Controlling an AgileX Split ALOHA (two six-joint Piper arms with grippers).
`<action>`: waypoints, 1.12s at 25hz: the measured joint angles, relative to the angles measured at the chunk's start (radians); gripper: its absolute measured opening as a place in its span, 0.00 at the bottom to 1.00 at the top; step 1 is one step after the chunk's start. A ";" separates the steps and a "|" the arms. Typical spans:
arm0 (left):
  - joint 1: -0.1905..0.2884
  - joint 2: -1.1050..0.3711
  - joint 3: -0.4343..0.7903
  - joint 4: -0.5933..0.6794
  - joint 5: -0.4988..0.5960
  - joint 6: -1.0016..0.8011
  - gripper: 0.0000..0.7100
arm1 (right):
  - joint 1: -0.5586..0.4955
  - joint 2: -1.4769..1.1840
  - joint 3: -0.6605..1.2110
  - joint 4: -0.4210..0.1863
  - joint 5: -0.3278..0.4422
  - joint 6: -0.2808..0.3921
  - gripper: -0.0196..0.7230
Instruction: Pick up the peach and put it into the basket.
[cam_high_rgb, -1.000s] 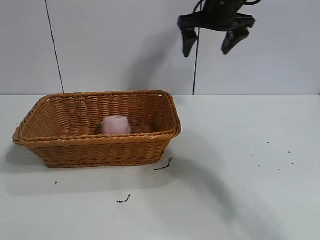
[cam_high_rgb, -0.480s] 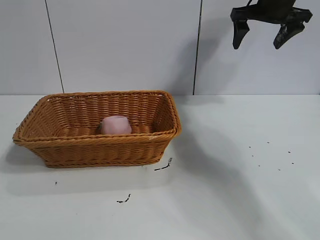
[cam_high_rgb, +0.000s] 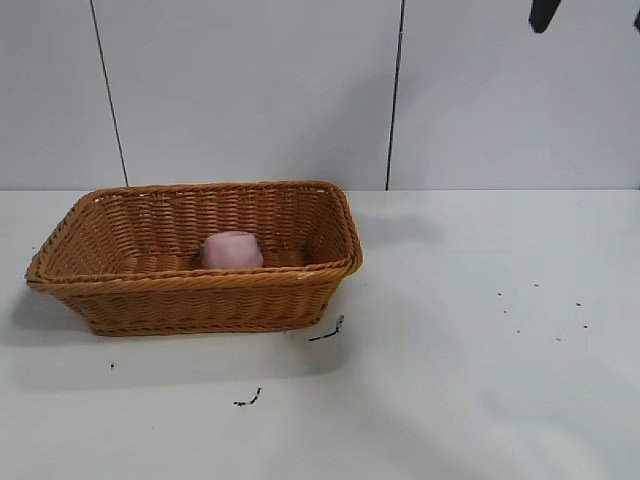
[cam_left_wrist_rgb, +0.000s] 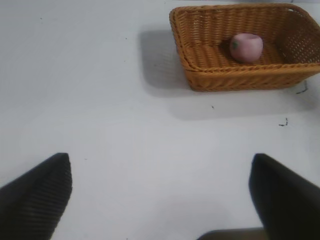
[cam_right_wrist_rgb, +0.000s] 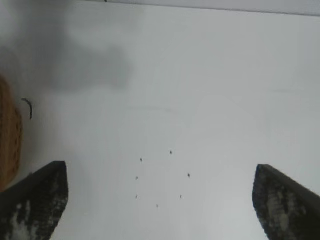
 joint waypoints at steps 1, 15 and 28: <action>0.000 0.000 0.000 0.000 0.000 0.000 0.98 | 0.000 -0.060 0.059 0.000 0.001 0.002 0.96; 0.000 0.000 0.000 0.000 0.000 0.000 0.98 | 0.002 -0.902 0.778 0.014 -0.155 0.003 0.96; 0.000 0.000 0.000 0.000 0.000 0.000 0.98 | -0.010 -1.010 0.836 0.014 -0.182 0.003 0.96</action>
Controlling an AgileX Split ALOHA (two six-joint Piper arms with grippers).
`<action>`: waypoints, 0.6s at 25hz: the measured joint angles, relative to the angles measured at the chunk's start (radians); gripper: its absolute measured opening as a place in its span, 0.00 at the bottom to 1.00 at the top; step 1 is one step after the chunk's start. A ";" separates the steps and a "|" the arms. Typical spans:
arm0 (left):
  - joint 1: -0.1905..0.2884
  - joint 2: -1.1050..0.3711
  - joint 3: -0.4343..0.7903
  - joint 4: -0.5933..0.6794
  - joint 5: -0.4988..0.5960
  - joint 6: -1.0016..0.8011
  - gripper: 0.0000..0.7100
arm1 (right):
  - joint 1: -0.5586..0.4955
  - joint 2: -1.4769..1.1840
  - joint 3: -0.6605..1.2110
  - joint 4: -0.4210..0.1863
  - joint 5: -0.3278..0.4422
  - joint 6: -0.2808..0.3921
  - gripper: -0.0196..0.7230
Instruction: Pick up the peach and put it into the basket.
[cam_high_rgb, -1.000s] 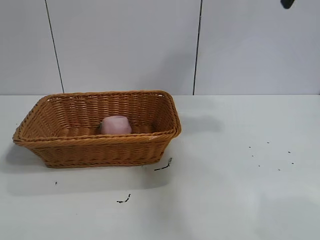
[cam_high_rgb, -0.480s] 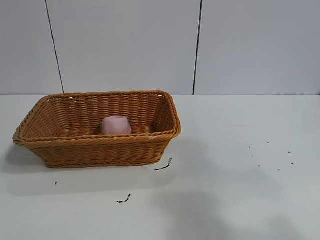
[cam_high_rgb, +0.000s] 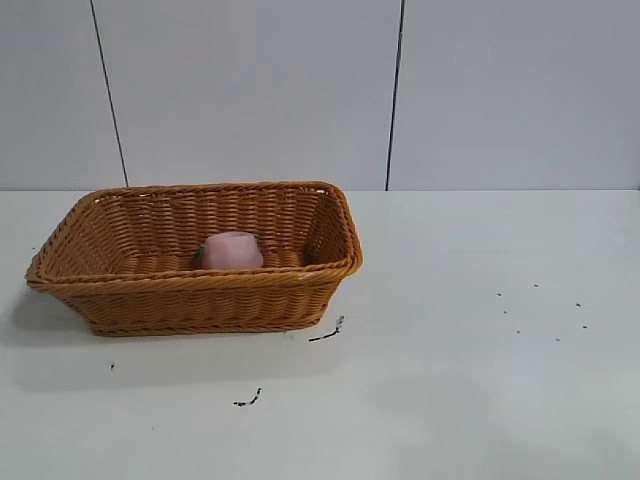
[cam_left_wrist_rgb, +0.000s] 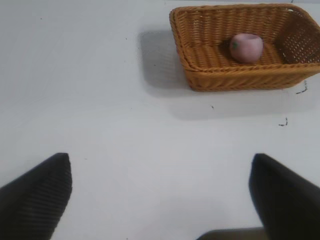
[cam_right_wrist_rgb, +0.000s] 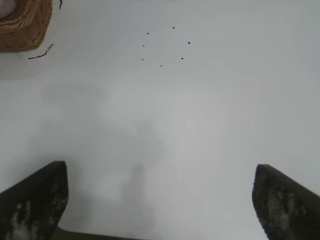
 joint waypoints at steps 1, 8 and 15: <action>0.000 0.000 0.000 0.000 0.000 0.000 0.98 | -0.005 0.000 0.000 0.000 0.000 0.000 0.96; 0.000 0.000 0.000 0.000 0.000 0.000 0.98 | -0.012 -0.007 0.000 0.000 -0.001 0.000 0.96; 0.000 0.000 0.000 0.000 0.000 0.000 0.98 | -0.012 -0.184 0.001 0.000 -0.003 0.000 0.96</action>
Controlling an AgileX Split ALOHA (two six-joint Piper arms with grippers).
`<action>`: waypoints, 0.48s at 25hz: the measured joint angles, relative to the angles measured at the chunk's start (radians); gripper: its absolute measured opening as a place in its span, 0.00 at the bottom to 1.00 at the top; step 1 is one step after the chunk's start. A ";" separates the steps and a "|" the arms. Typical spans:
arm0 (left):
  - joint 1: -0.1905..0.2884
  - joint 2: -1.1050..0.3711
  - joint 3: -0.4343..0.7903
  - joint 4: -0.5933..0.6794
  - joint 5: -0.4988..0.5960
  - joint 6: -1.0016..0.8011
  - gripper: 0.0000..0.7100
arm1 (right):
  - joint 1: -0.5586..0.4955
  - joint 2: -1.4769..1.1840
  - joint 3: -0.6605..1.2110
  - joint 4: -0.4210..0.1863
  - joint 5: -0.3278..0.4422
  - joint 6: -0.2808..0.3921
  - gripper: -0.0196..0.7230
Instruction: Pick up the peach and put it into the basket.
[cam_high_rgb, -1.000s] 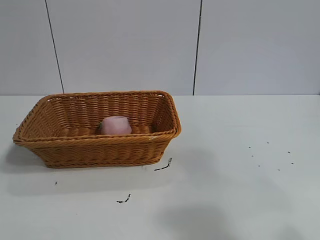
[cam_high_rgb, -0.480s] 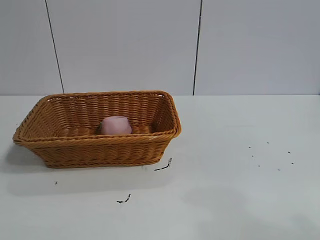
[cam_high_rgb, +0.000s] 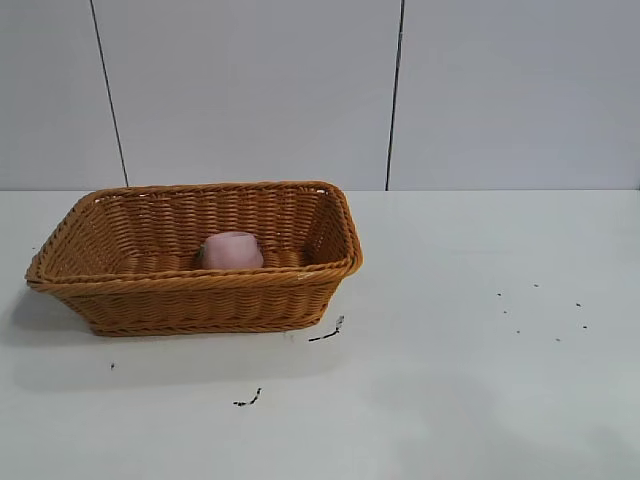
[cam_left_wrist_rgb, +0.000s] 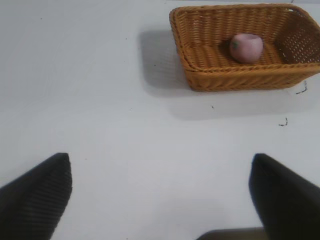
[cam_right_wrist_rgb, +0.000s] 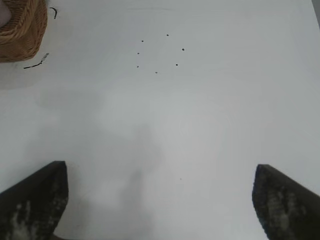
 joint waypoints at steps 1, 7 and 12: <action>0.000 0.000 0.000 0.000 0.000 0.000 0.98 | 0.000 -0.029 0.000 0.000 0.000 0.000 0.96; 0.000 0.000 0.000 0.000 0.000 0.000 0.98 | 0.000 -0.090 0.000 0.000 0.001 0.000 0.96; 0.000 0.000 0.000 0.000 0.000 0.000 0.98 | 0.000 -0.090 0.000 0.000 0.001 0.000 0.96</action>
